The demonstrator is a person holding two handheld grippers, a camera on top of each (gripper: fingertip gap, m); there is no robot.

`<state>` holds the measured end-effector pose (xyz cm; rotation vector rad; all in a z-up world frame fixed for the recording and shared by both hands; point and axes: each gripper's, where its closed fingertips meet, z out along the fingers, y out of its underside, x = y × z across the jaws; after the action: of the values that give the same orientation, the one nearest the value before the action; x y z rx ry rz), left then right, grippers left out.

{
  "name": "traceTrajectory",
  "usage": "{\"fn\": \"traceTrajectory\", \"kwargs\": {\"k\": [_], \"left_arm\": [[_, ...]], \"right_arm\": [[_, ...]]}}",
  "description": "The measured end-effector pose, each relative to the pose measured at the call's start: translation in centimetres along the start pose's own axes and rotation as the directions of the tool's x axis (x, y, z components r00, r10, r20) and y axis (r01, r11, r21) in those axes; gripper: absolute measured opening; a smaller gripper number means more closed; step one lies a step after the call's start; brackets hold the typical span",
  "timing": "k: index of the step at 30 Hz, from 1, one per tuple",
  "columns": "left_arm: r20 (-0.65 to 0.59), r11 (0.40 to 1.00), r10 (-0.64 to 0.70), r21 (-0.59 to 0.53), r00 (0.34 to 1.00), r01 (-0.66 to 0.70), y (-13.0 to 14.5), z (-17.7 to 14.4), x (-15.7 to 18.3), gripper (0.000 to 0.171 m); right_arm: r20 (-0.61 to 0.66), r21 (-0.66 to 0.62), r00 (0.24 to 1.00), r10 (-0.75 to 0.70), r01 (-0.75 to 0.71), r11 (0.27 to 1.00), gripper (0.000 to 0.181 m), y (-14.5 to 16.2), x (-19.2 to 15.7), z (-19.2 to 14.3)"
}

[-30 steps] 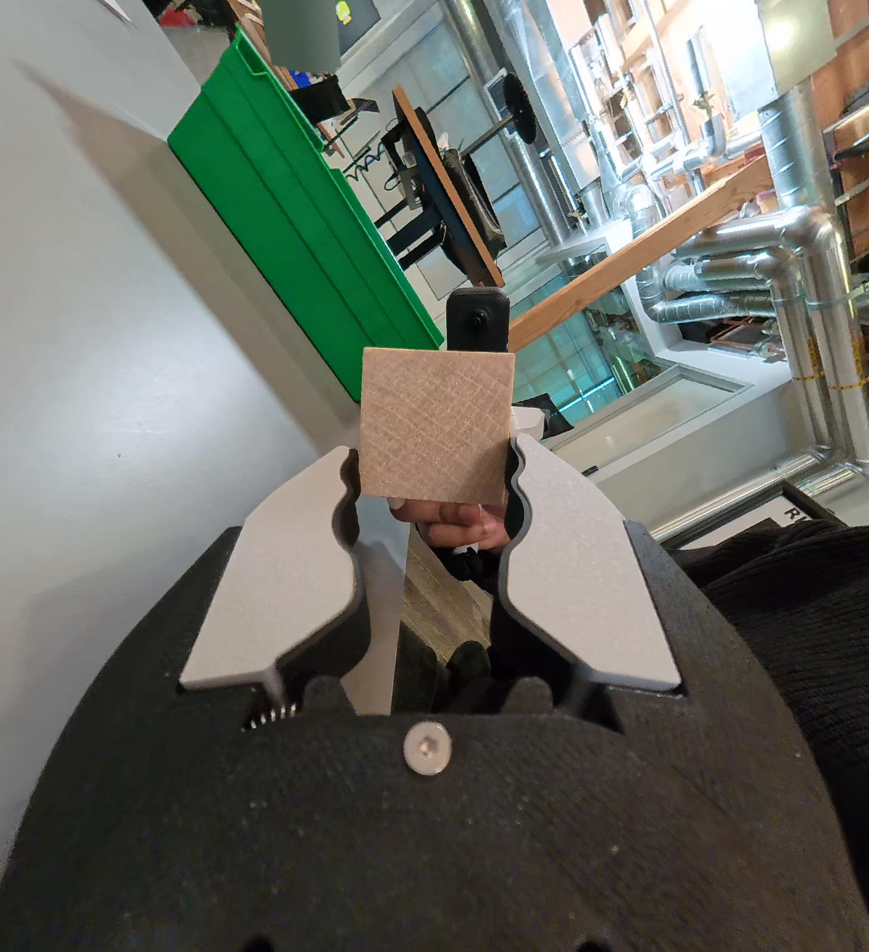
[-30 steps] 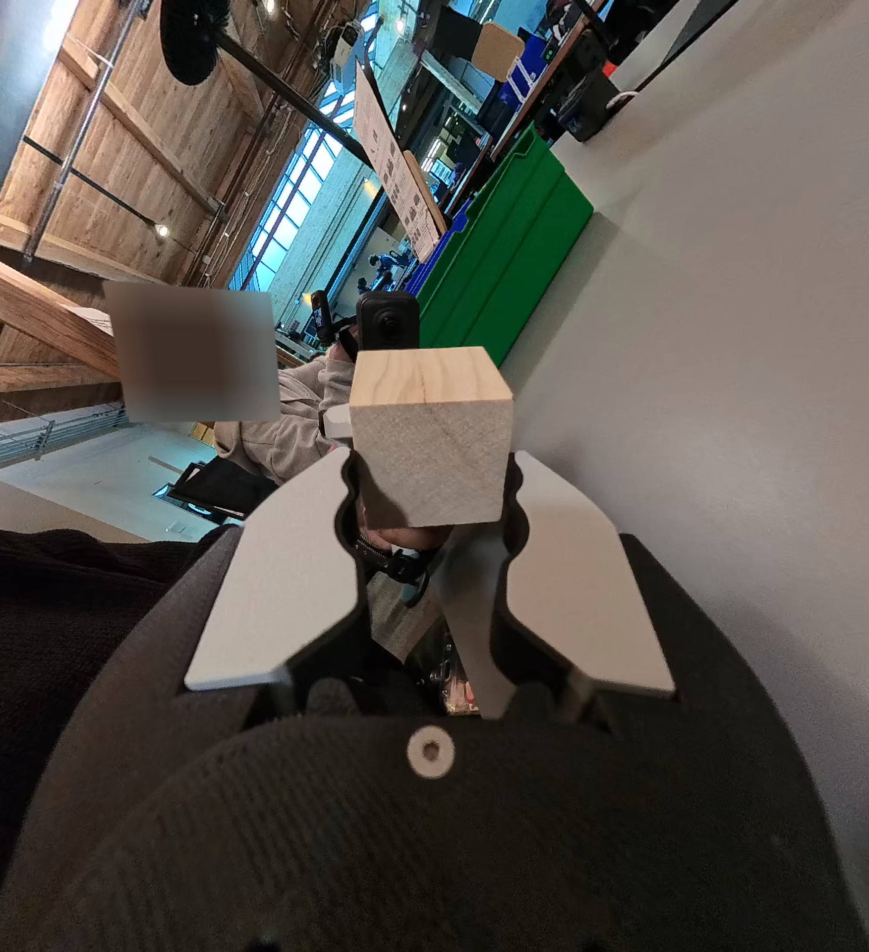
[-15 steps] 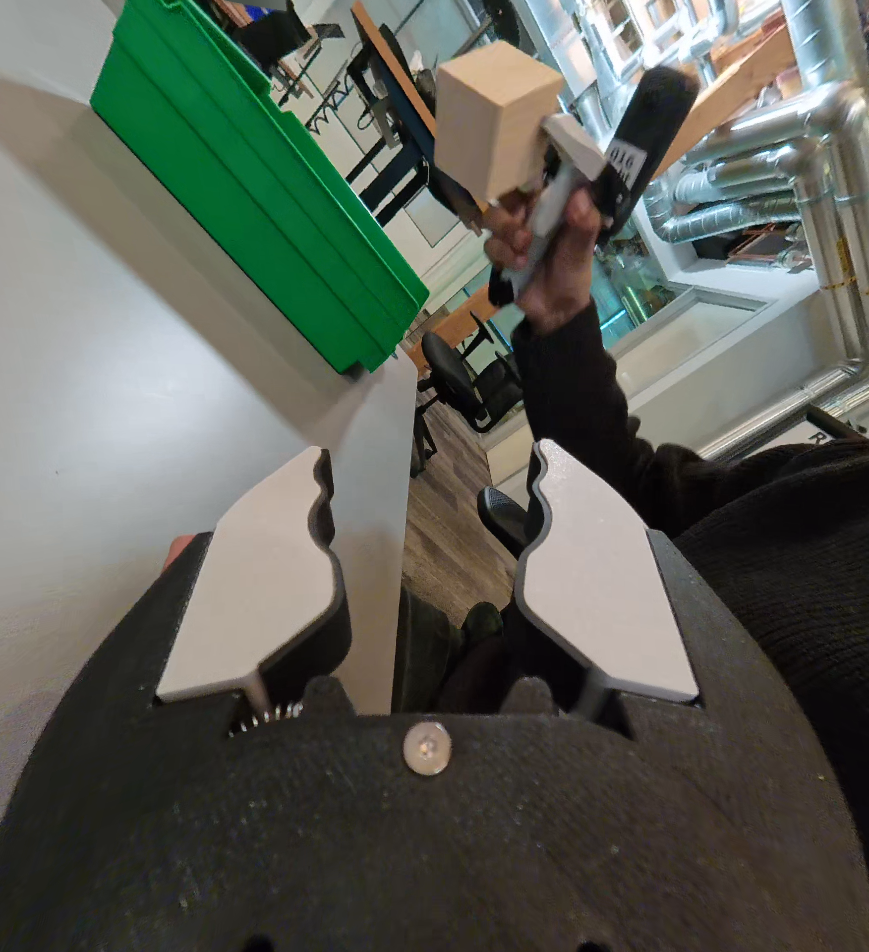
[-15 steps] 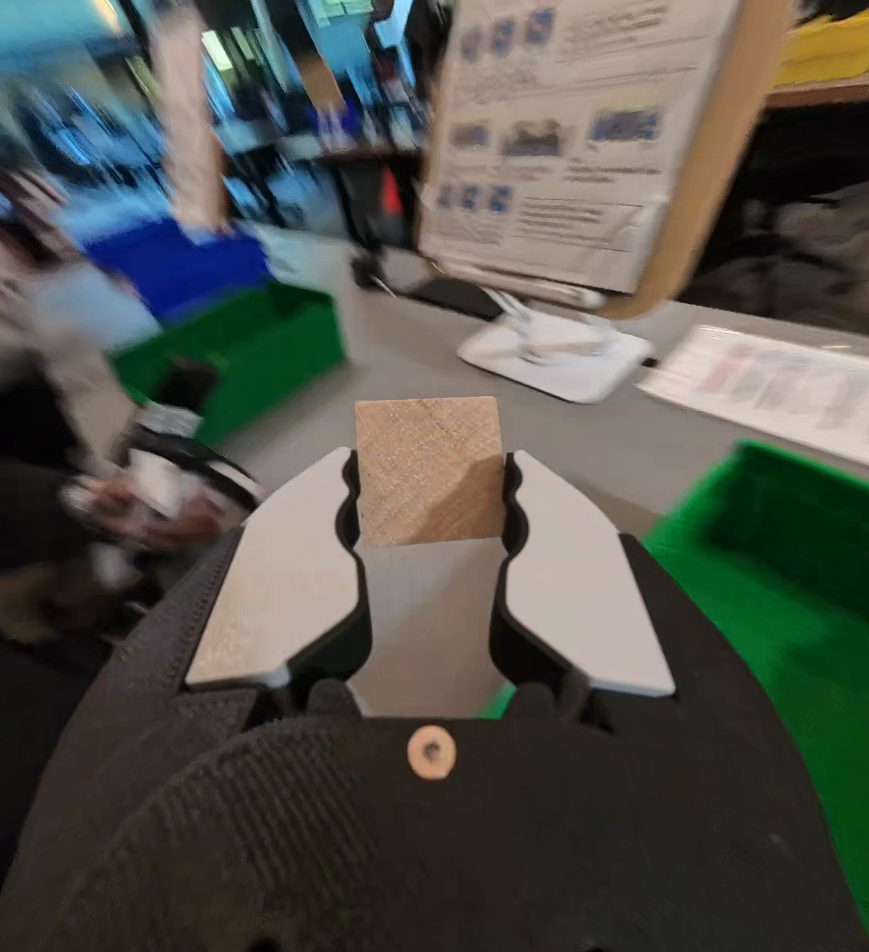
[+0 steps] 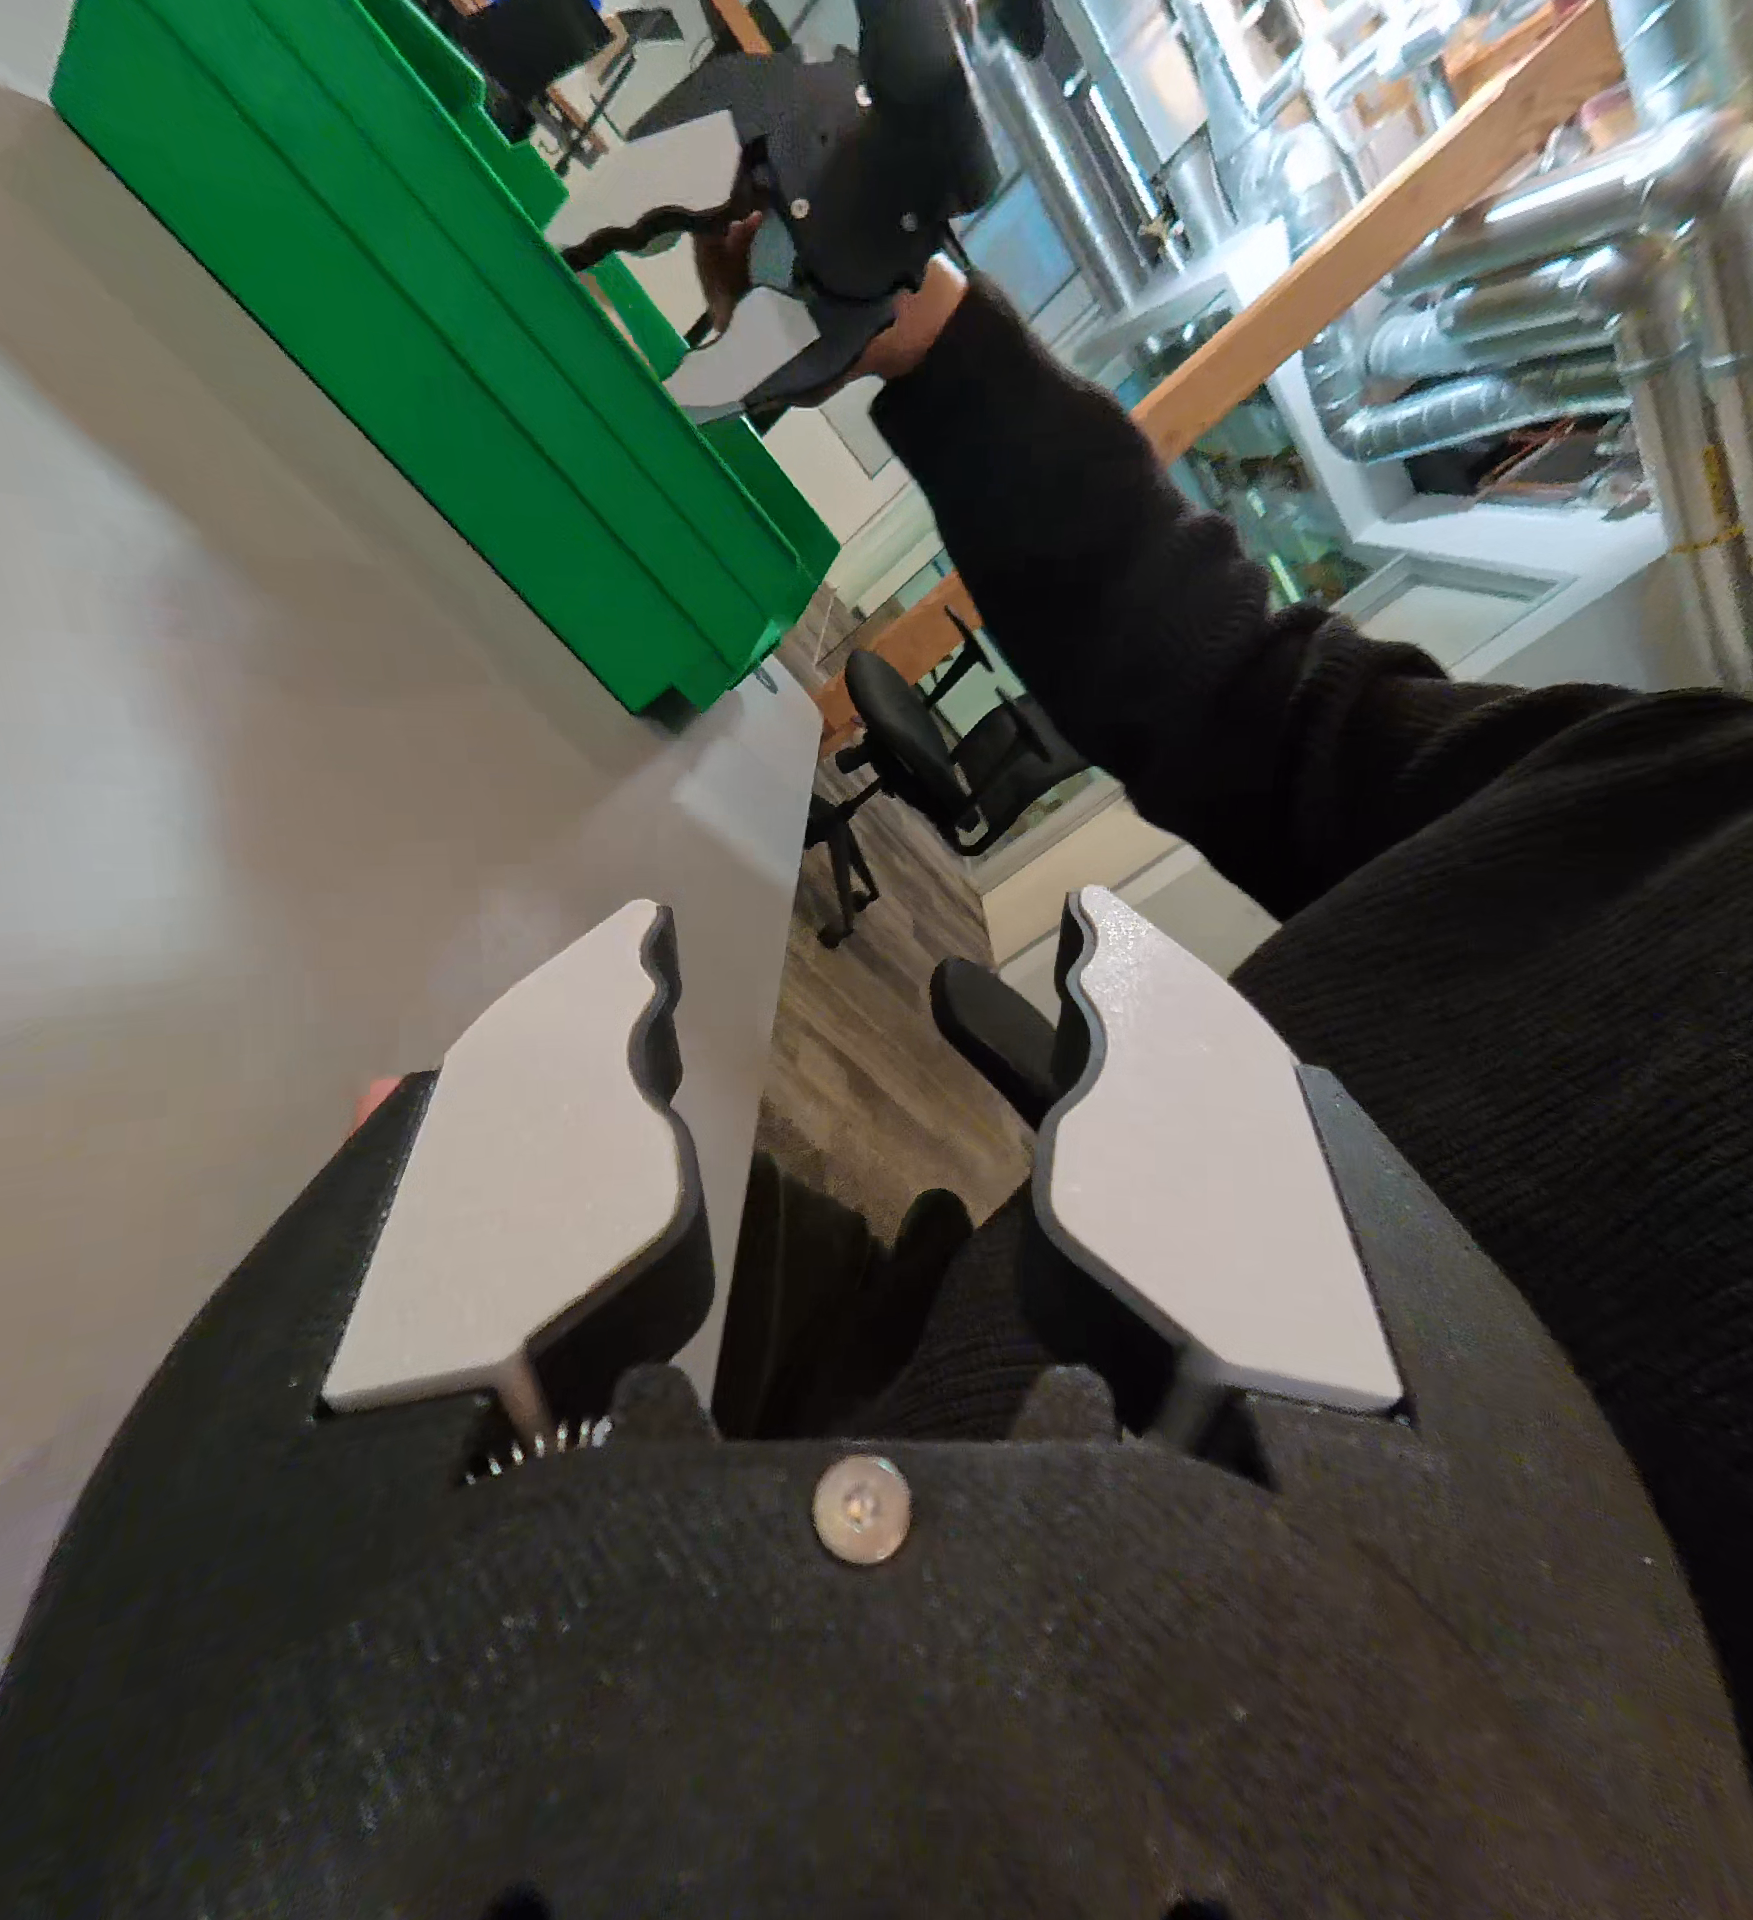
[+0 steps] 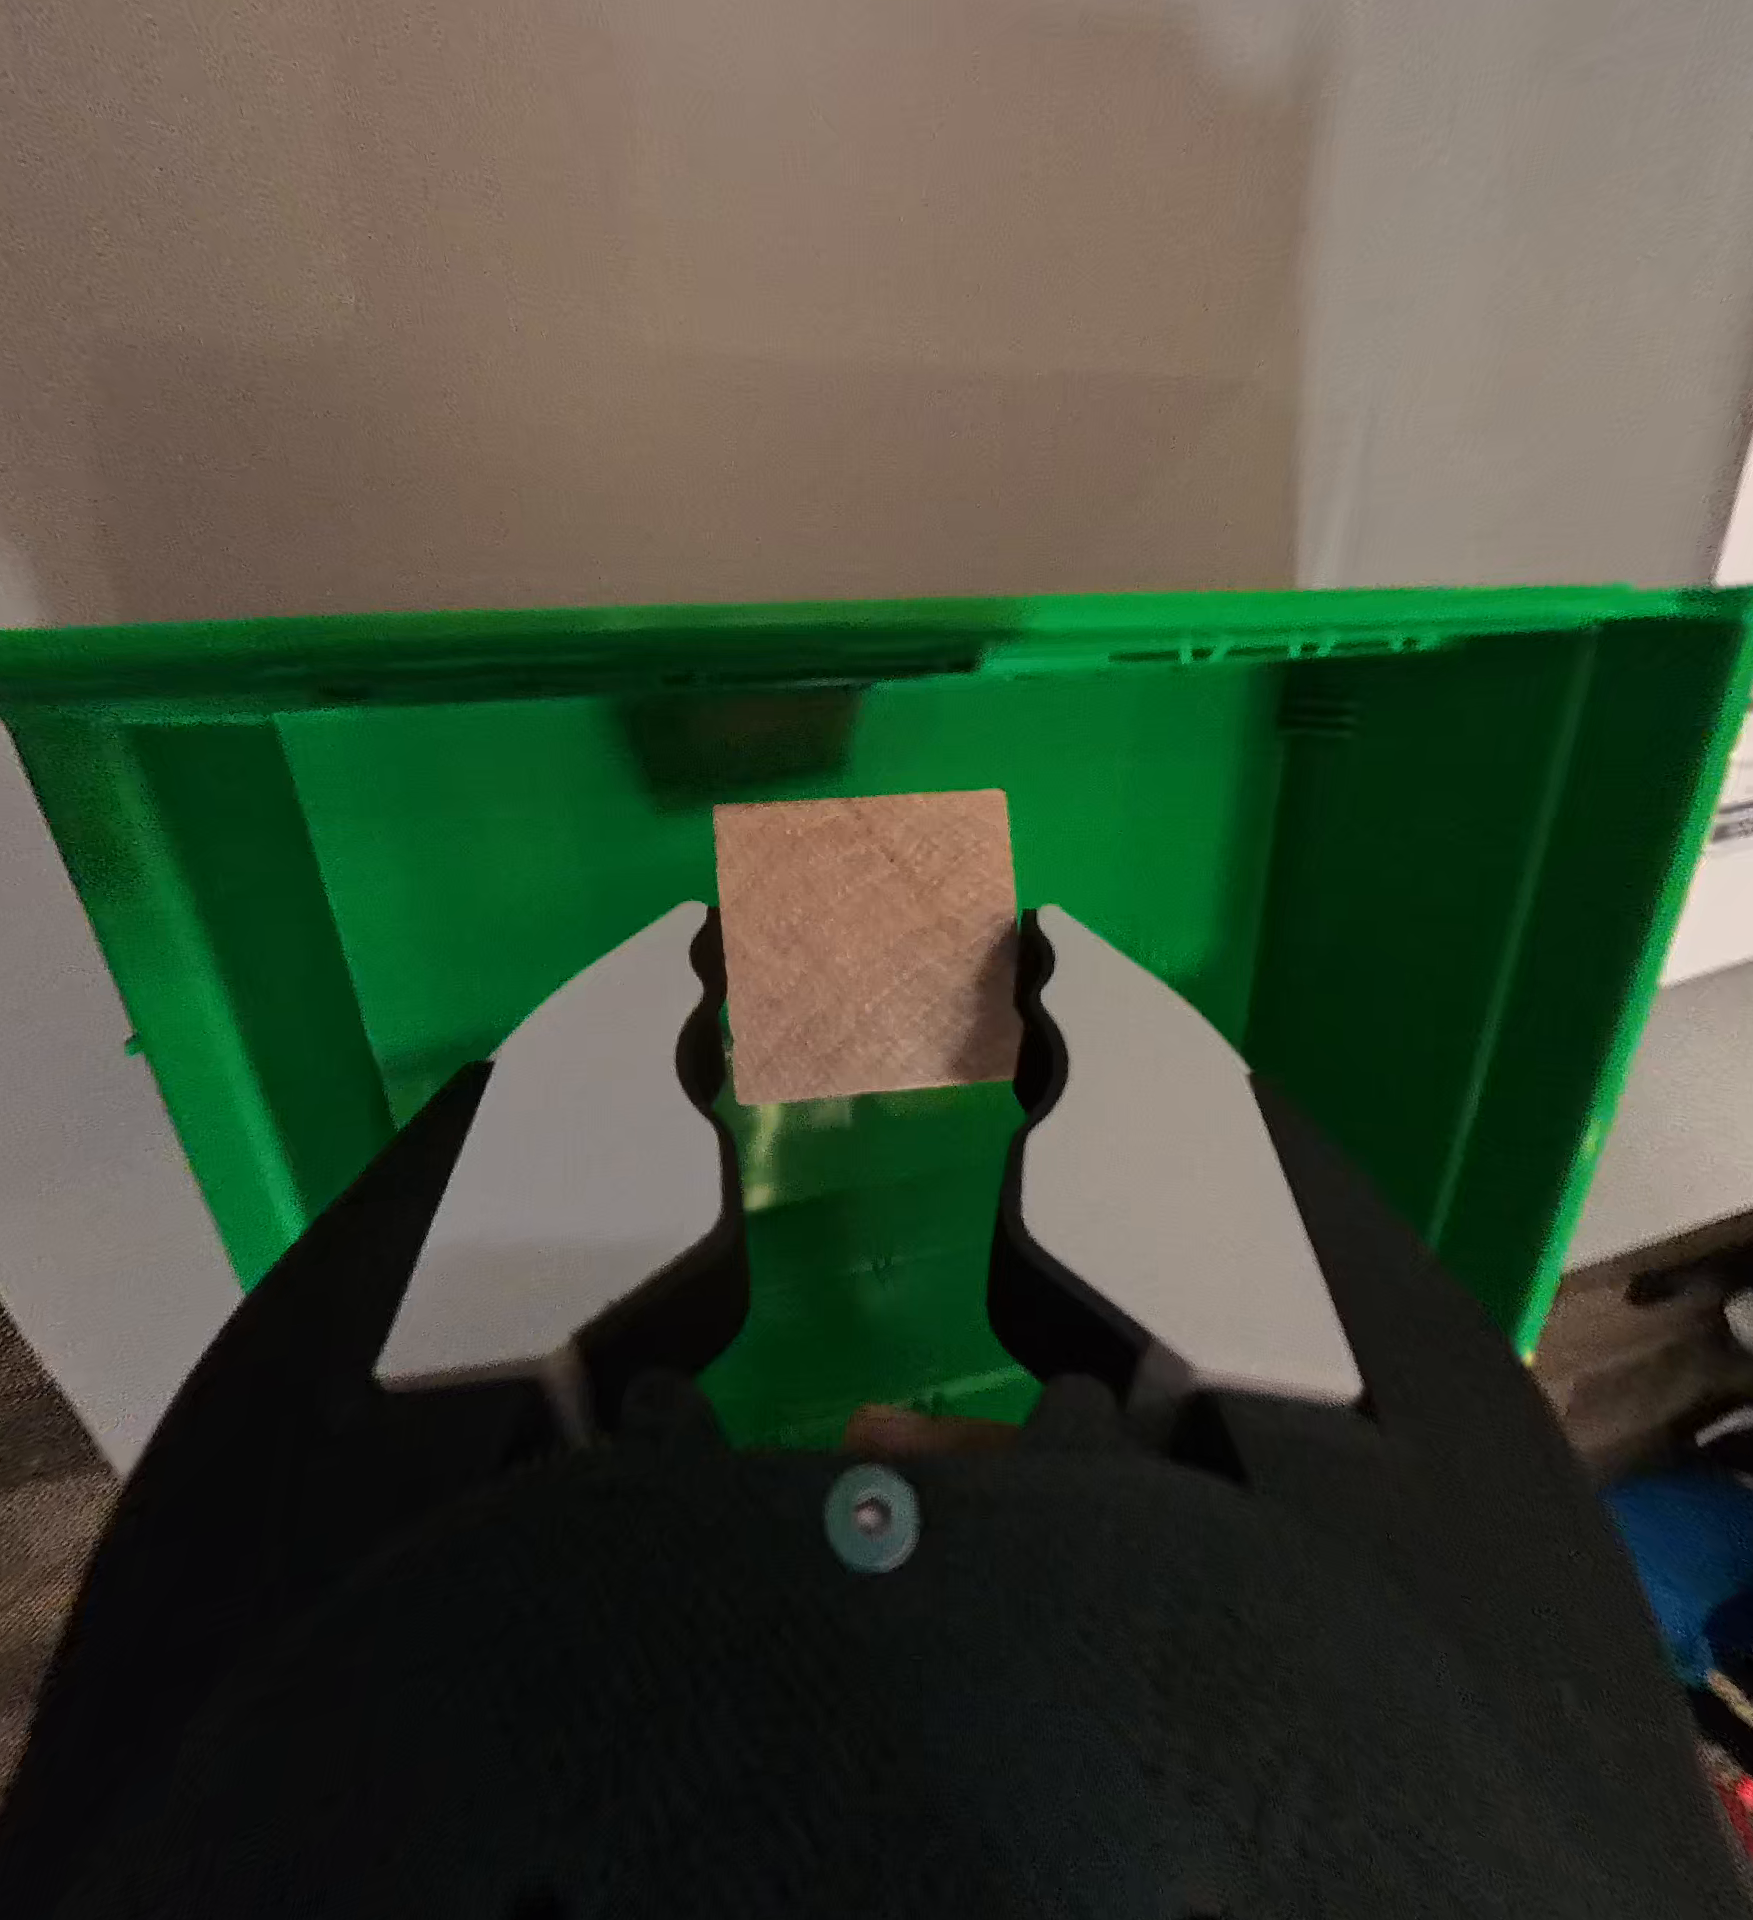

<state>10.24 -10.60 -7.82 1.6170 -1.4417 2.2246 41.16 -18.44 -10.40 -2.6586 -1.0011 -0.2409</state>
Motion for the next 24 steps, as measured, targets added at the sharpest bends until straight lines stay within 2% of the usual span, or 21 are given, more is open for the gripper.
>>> {"fn": "traceTrajectory", "kwargs": {"k": [7,11,16,24], "left_arm": [[-0.053,0.974,-0.179,0.129,0.982,0.184,1.0,0.5,1.2,0.064],[-0.009,0.979,-0.15,0.139,0.989,0.15,0.6,1.2,1.3,0.065],[0.04,0.988,-0.127,0.091,0.991,0.123,-0.5,2.1,0.7,0.066],[0.094,0.992,-0.112,0.075,0.989,0.105,-1.6,2.2,-0.3,0.066]], "right_arm": [[-0.023,0.157,1.0,-0.022,0.025,0.987,0.055,-0.4,0.1,1.0],[-0.022,0.228,0.999,-0.024,0.028,0.973,0.055,-0.7,-0.2,1.4],[0.003,0.296,1.0,-0.026,0.023,0.955,0.055,-1.6,-0.3,1.9],[0.056,0.333,0.998,-0.017,-0.003,0.943,0.055,-1.4,-0.3,2.8]]}}
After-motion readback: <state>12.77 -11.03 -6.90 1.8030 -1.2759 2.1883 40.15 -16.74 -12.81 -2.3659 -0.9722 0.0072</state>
